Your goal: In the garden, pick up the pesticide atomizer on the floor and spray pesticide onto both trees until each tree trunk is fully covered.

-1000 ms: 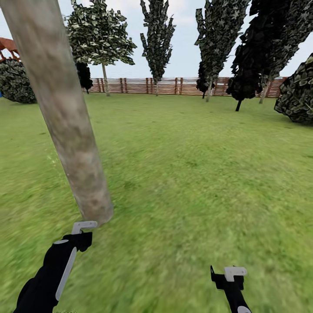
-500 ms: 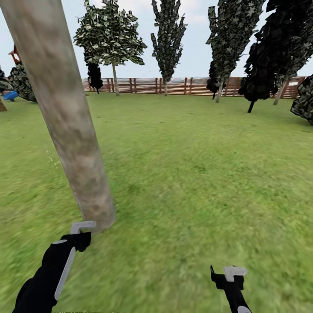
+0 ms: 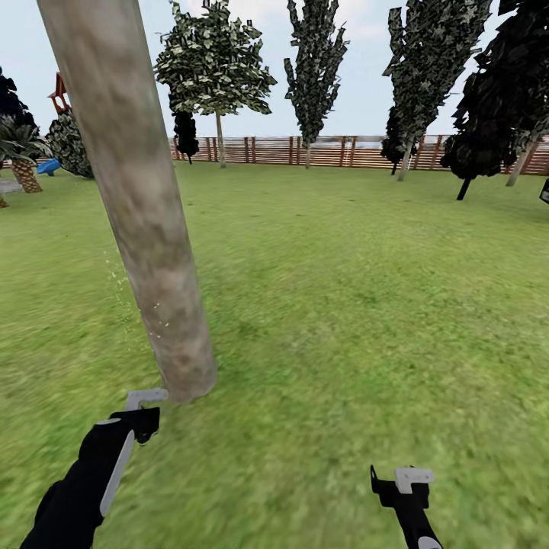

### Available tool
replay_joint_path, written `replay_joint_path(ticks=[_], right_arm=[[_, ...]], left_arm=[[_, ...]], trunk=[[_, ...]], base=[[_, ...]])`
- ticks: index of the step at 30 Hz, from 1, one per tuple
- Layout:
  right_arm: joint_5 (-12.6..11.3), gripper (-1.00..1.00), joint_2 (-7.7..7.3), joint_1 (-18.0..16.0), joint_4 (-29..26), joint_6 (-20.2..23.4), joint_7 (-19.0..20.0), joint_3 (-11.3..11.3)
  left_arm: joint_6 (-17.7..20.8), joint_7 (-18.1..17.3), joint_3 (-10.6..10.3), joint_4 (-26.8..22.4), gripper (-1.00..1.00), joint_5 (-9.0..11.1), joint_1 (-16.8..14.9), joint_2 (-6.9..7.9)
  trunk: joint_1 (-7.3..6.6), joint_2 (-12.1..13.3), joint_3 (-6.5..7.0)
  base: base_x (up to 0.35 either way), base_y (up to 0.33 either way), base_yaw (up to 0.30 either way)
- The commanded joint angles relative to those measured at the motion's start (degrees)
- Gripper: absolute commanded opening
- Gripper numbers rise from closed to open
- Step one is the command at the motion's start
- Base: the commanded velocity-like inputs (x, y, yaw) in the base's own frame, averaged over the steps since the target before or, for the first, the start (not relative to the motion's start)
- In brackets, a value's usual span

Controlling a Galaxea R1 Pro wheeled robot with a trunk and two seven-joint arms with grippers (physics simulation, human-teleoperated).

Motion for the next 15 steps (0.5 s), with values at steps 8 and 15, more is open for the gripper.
replay_joint_path(ticks=[8,15], right_arm=[[0.0,1.00,0.01,0.0,0.0,0.0,0.0,0.0],[0.0,1.00,0.00,0.0,0.1,0.0,0.0,0.0]], left_arm=[[-1.2,-0.5,-4.4,3.2,-1.00,0.6,-4.1,3.30],[-1.1,-0.7,-3.7,3.4,-1.00,0.5,-7.2,3.53]], trunk=[[0.00,0.0,0.00],[0.00,0.0,0.00]], base=[[0.000,0.000,0.000],[0.000,0.000,0.000]])
